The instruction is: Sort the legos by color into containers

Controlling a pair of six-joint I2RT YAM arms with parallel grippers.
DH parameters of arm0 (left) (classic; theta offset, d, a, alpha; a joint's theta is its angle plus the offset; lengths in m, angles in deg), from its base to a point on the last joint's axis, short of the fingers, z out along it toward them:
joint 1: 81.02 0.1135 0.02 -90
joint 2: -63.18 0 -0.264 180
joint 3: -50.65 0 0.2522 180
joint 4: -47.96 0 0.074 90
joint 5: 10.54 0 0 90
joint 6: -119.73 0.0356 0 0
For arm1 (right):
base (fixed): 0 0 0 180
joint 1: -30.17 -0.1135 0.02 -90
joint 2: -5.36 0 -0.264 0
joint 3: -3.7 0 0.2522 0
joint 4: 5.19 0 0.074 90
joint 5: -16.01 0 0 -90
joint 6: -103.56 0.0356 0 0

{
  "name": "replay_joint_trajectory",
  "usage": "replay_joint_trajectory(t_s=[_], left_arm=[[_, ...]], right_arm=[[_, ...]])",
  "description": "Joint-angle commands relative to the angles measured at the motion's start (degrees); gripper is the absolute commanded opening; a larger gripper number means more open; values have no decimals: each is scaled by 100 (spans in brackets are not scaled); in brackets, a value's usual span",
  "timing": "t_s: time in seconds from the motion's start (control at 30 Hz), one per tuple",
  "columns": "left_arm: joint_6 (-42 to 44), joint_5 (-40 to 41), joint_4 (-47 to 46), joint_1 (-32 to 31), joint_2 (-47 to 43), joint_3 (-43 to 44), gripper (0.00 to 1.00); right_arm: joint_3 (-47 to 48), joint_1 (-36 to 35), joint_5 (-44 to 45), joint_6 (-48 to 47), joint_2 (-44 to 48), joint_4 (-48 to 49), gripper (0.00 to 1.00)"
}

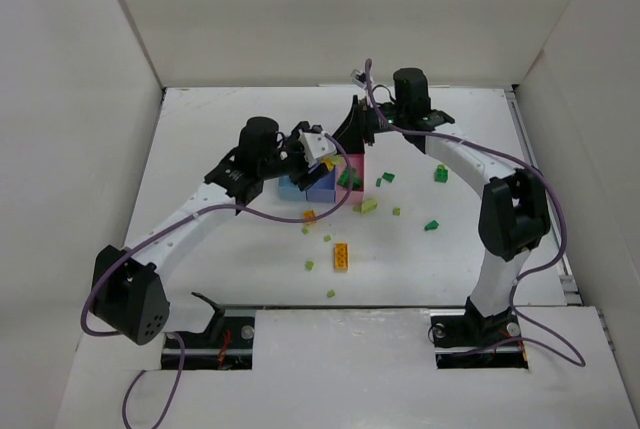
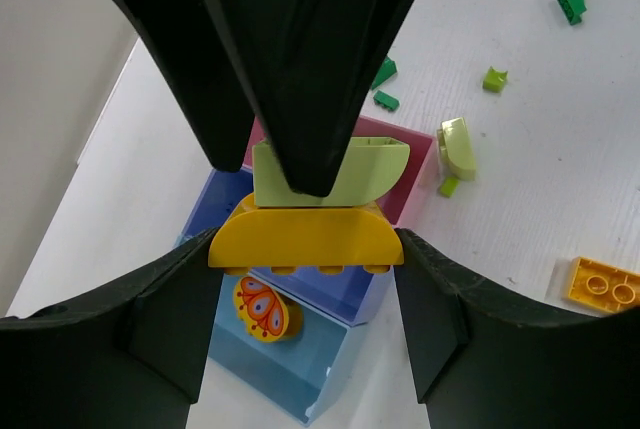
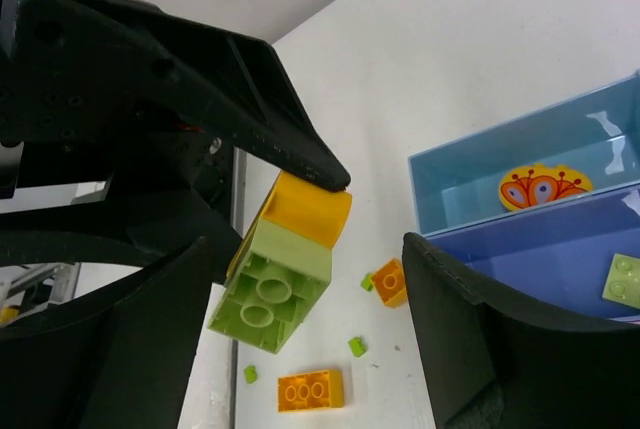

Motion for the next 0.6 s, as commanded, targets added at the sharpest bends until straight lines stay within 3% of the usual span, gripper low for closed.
replay_joint_trajectory(t_s=[0.0, 0.07, 0.2, 0.4, 0.53, 0.57], left_arm=[[56, 25, -284, -63, -163, 15, 48], [-7, 77, -373, -63, -163, 68, 48], [-297, 227, -531, -115, -225, 68, 47], [-297, 499, -567, -229, -216, 137, 47], [-297, 499, -504, -230, -163, 191, 47], [-297, 569, -504, -230, -163, 191, 47]], right_arm=[[267, -66, -423, 114, -31, 298, 80], [267, -66, -476, 115, -31, 298, 76], [162, -66, -529, 168, -31, 298, 57], [170, -118, -827, 168, -31, 298, 54], [118, -119, -828, 168, 21, 298, 39], [118, -119, -828, 168, 22, 298, 31]])
